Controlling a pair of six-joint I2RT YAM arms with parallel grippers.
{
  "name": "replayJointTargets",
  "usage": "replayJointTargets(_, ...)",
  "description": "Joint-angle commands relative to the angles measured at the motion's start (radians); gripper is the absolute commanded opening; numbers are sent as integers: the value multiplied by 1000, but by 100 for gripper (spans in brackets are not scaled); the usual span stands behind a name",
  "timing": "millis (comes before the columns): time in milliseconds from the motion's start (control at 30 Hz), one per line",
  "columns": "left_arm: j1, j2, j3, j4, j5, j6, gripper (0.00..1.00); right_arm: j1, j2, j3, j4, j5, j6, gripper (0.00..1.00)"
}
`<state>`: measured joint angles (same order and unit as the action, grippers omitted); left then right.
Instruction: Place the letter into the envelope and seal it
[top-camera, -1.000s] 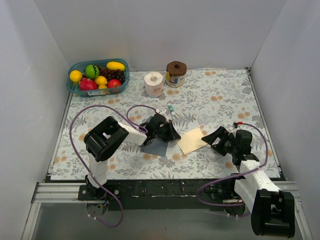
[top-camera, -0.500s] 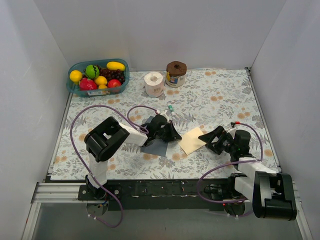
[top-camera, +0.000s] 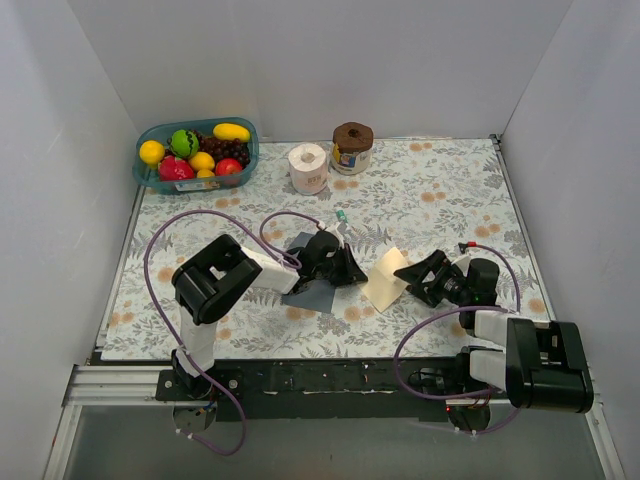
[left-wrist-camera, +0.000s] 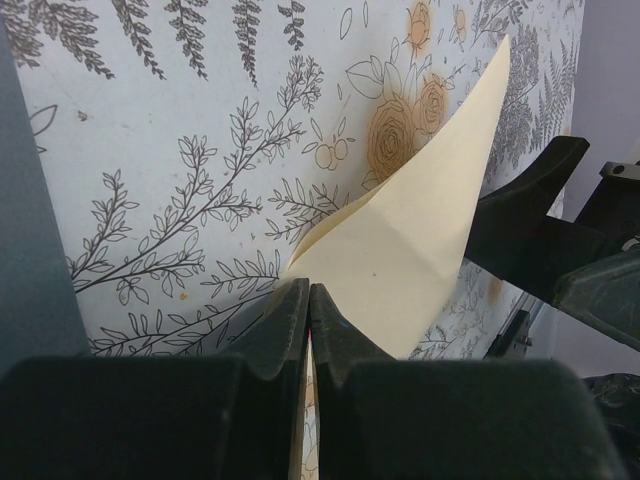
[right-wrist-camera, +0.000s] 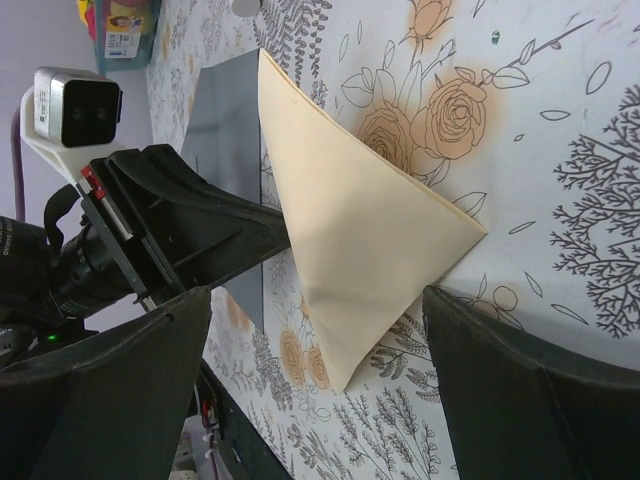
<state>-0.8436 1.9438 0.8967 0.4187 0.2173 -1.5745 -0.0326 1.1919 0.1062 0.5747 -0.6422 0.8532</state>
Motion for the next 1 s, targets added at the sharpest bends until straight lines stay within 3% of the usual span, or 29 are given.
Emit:
replayJointTargets(0,-23,35,-1,-103,-6,22,0,3,74,-72,-102,30,-14,95)
replayJointTargets(800,-35,101,30,-37,-61,-130,0,3,14,-71,-118,-20,17,97)
replayJointTargets(967,-35,84,7,-31,-61,-128,0,3,40,-50,-124,1,-17,86)
